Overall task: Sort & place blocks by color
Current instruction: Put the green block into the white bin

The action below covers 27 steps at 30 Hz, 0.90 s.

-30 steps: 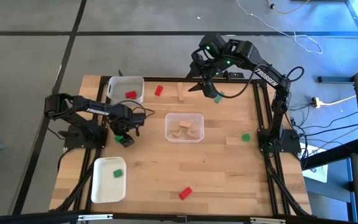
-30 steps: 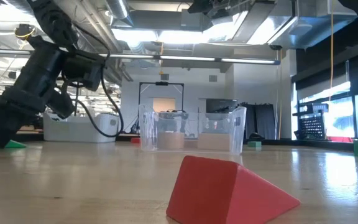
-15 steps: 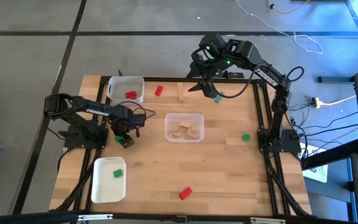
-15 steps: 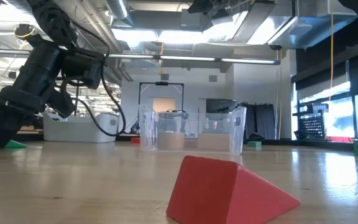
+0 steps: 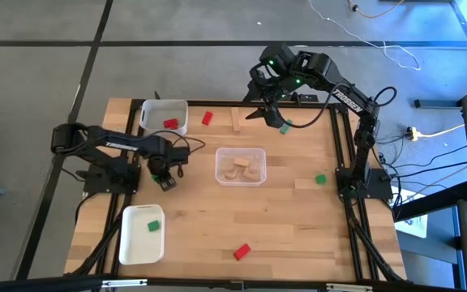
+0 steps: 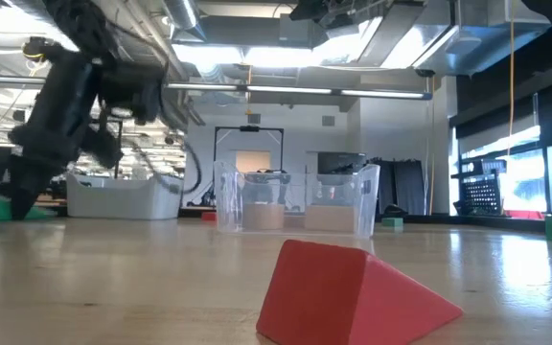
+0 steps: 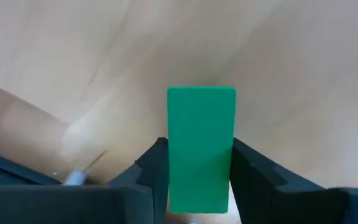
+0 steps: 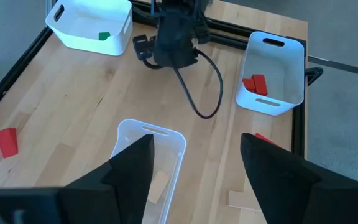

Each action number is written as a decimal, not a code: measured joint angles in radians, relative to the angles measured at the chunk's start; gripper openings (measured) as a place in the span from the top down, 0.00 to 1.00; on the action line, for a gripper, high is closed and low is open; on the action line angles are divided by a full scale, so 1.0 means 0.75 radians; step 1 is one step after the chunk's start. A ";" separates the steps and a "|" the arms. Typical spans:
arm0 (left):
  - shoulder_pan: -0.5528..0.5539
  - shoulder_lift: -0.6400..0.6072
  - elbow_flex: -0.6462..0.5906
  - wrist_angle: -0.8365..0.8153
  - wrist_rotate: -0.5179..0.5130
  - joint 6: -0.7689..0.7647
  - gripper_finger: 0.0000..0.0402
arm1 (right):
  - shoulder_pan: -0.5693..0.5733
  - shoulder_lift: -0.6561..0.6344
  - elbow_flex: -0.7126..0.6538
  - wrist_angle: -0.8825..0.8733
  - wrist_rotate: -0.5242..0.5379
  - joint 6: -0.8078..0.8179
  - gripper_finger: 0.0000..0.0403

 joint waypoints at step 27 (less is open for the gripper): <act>-0.940 -0.162 0.650 -0.418 0.283 -0.677 0.70 | 0.027 0.001 0.001 0.028 -0.320 -0.175 0.41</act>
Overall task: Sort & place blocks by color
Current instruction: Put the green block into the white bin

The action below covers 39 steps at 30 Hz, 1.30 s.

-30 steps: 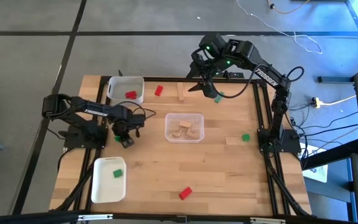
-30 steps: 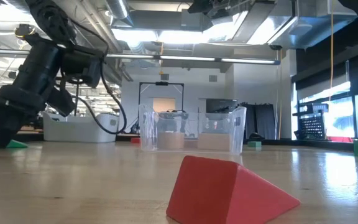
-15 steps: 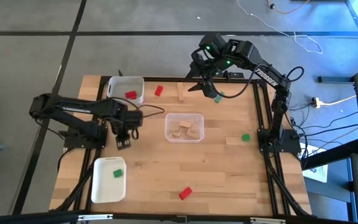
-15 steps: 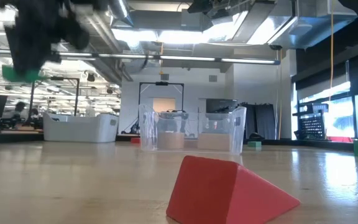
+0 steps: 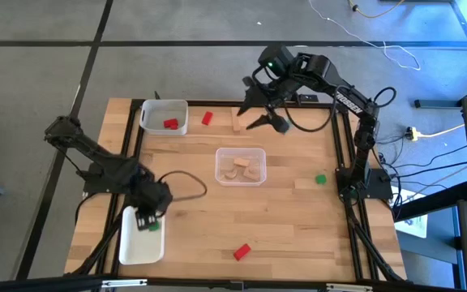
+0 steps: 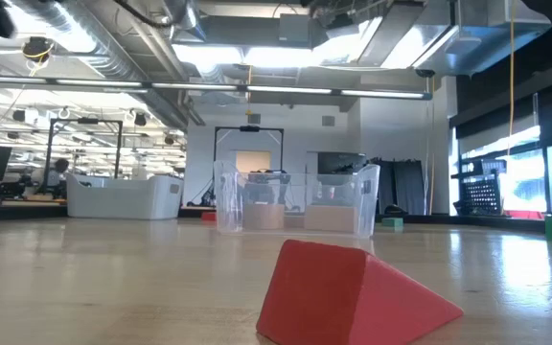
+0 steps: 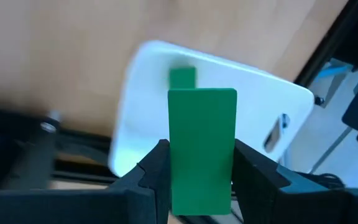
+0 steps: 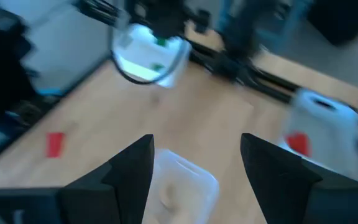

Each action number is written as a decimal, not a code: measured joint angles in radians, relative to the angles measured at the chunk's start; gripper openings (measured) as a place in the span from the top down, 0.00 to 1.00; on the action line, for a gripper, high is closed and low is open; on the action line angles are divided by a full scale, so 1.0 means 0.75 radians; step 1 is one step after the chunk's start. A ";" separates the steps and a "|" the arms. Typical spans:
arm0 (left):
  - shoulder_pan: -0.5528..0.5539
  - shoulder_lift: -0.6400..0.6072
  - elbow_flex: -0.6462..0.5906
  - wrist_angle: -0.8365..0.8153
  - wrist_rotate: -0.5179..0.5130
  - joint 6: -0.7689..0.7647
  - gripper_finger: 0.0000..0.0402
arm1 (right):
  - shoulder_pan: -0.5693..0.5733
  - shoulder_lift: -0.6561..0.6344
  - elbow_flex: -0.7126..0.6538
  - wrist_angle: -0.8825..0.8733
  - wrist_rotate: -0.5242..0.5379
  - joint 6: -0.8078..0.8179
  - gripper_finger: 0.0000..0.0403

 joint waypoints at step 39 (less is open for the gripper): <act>-0.435 0.408 0.000 0.282 -0.144 -0.459 0.67 | 0.031 0.000 0.000 -0.002 -0.076 0.010 0.41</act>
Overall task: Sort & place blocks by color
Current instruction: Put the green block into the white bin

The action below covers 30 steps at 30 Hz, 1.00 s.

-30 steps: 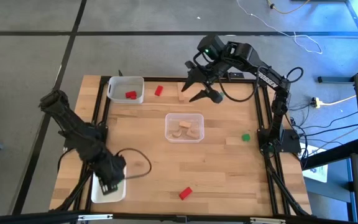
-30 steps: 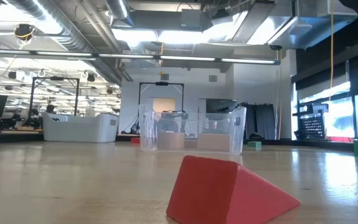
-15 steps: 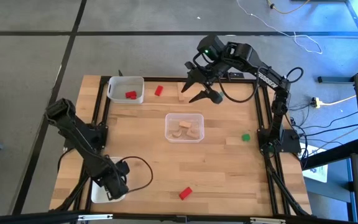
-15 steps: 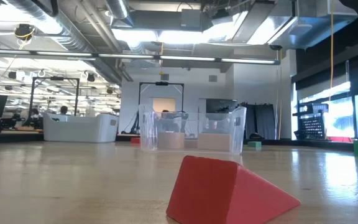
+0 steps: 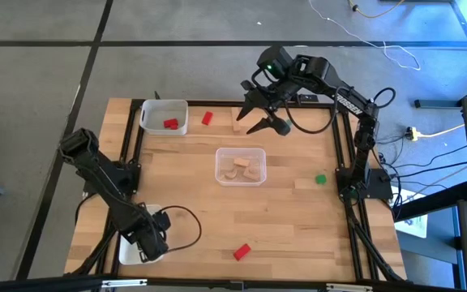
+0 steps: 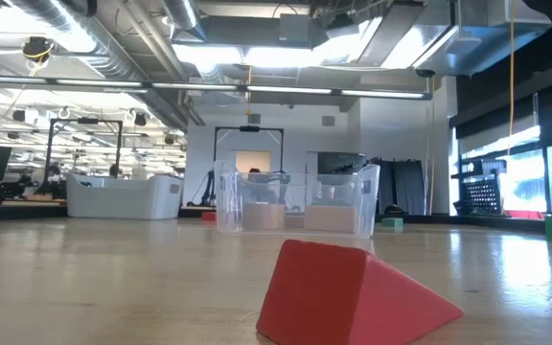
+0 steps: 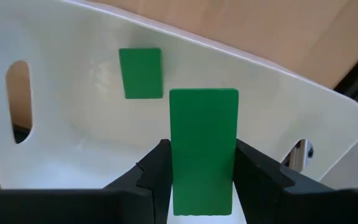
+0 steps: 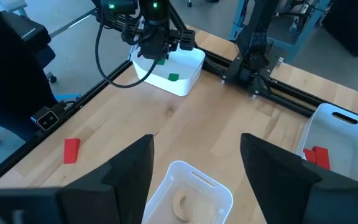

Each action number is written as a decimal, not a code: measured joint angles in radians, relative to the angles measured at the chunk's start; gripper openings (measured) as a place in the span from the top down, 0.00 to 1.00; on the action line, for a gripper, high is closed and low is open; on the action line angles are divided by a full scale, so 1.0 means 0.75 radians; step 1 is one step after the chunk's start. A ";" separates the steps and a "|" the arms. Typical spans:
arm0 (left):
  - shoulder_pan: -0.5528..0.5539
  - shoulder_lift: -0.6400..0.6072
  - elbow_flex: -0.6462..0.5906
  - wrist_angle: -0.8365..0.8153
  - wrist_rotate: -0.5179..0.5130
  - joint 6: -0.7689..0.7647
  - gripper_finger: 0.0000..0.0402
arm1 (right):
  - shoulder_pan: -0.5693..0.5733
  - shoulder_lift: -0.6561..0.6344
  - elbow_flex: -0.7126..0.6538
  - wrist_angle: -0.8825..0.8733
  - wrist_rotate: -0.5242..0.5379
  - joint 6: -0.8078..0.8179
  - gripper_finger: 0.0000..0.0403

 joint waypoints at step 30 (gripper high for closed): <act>0.018 0.133 0.000 0.081 0.158 0.068 0.63 | 0.000 0.000 0.000 0.000 0.000 0.001 0.41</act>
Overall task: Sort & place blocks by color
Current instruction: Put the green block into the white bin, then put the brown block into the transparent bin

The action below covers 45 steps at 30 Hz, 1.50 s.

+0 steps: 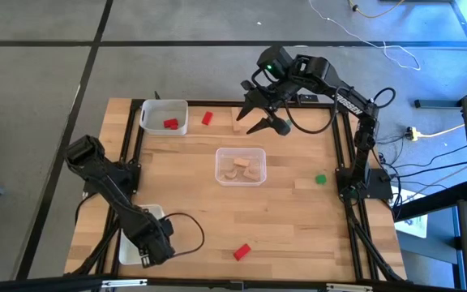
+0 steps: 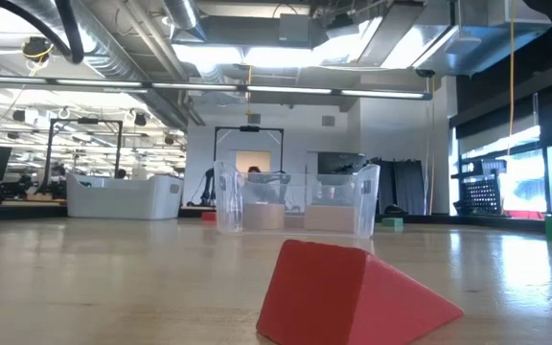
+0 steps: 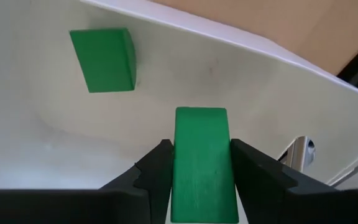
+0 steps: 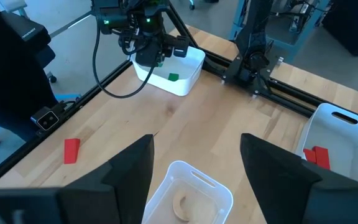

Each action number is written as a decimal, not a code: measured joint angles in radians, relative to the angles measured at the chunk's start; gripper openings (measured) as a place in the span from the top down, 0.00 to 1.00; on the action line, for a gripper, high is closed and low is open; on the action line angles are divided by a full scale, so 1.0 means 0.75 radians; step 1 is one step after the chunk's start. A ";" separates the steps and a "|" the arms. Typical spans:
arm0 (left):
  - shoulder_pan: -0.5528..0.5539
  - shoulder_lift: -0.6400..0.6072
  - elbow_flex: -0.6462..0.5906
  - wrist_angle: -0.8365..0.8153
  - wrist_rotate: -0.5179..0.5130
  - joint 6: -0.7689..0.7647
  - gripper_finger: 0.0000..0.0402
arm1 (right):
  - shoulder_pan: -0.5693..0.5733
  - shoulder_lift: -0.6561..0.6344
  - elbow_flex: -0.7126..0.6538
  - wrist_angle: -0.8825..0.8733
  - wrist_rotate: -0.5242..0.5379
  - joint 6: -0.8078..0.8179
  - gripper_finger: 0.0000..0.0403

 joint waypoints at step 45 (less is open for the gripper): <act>0.482 -0.693 0.000 -0.417 -0.991 0.148 0.60 | 0.010 0.000 0.000 -0.208 0.362 0.417 0.41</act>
